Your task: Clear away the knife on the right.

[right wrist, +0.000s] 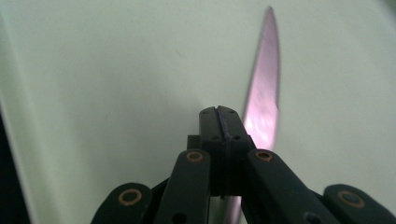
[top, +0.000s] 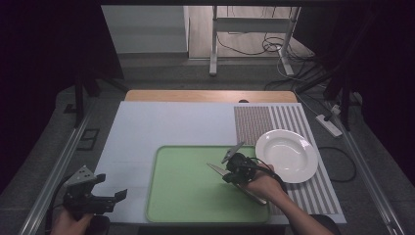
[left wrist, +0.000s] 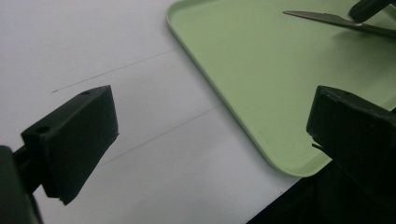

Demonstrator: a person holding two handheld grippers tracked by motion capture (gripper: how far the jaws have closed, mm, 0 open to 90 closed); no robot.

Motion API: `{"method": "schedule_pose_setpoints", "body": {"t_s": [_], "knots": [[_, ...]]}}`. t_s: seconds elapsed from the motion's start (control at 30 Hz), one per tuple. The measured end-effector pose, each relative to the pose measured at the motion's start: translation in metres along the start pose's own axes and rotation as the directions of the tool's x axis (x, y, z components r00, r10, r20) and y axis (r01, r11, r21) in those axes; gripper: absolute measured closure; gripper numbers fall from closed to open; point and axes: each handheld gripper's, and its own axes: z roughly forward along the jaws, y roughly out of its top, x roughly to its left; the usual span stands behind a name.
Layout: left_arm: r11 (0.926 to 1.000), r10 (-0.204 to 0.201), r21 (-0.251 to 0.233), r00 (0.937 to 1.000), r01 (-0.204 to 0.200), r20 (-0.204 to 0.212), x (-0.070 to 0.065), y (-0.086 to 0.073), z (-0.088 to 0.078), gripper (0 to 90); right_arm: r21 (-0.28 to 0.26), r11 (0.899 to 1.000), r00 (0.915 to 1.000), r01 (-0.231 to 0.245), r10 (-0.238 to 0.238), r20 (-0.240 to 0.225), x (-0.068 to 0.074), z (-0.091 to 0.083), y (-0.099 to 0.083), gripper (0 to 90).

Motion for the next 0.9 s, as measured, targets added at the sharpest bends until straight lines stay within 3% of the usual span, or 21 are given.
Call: {"method": "schedule_pose_setpoints", "body": {"t_s": [0.2,0.23,0.3,0.4,0.53,0.9], "knots": [[1.0000,0.002,0.000,1.0000,-0.002,0.000,0.000,0.000,0.000,2.2,0.072,0.997,0.9994,0.021,-0.023,0.027,-0.007,0.020,0.009,90.0],[1.0000,0.002,0.000,1.0000,-0.002,-0.001,0.000,0.000,0.000,2.2,0.063,0.998,0.9999,0.000,-0.001,0.016,-0.012,0.019,0.008,90.0],[1.0000,0.001,-0.003,1.0000,-0.001,0.000,0.000,0.000,0.000,2.3,0.064,0.998,0.9996,-0.002,0.000,0.028,-0.014,0.018,0.007,90.0],[1.0000,0.001,-0.003,1.0000,-0.001,0.001,0.000,0.000,-0.001,2.2,0.073,0.997,0.9978,-0.022,0.018,0.063,-0.021,0.014,0.002,90.0],[1.0000,0.004,-0.003,1.0000,-0.004,0.000,0.000,0.000,-0.001,2.2,0.061,0.995,0.9942,-0.084,0.080,0.072,-0.034,0.006,-0.012,90.0],[1.0000,0.005,-0.003,1.0000,-0.005,0.000,0.000,0.000,-0.001,2.2,0.064,0.985,0.9837,-0.159,0.152,0.096,-0.047,-0.009,-0.037,90.0]]}}
